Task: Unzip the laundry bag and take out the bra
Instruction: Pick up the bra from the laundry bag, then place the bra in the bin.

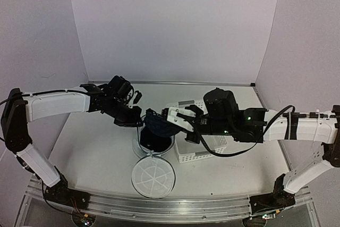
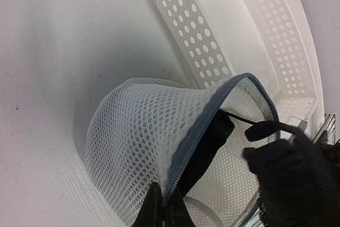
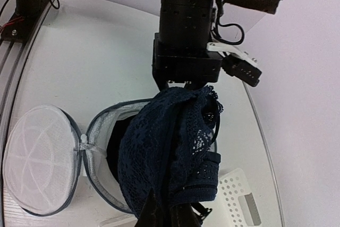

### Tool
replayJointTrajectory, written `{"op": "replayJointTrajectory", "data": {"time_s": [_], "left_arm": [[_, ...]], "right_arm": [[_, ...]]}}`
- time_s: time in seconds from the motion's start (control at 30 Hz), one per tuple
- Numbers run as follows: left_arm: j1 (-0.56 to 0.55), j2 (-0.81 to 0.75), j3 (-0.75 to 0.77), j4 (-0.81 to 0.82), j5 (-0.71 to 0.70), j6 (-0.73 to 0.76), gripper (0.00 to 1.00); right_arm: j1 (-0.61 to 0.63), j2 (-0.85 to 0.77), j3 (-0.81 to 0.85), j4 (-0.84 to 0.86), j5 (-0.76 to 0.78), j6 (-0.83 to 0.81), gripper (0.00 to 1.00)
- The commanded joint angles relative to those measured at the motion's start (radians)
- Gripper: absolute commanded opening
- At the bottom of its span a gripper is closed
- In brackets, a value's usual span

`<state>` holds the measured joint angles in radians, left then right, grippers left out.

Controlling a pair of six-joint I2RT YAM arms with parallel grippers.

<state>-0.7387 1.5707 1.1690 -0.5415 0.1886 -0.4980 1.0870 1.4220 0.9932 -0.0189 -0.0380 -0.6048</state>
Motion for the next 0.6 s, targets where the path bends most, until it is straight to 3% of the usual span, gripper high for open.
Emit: {"op": "replayJointTrajectory", "data": {"time_s": [0.0,0.27,0.57], "left_arm": [[-0.002,-0.017,0.010,0.011,-0.011,0.001,0.00],[-0.002,-0.015,0.012,0.011,-0.012,0.001,0.00],[-0.002,-0.014,0.017,0.009,-0.011,0.008,0.00]], "right_arm": [[-0.005,-0.081,-0.006,0.063,0.113,0.002,0.00],[-0.056,-0.096,-0.022,0.062,0.336,-0.053,0.00],[-0.176,0.035,-0.015,0.076,0.382,-0.054,0.00]]}}
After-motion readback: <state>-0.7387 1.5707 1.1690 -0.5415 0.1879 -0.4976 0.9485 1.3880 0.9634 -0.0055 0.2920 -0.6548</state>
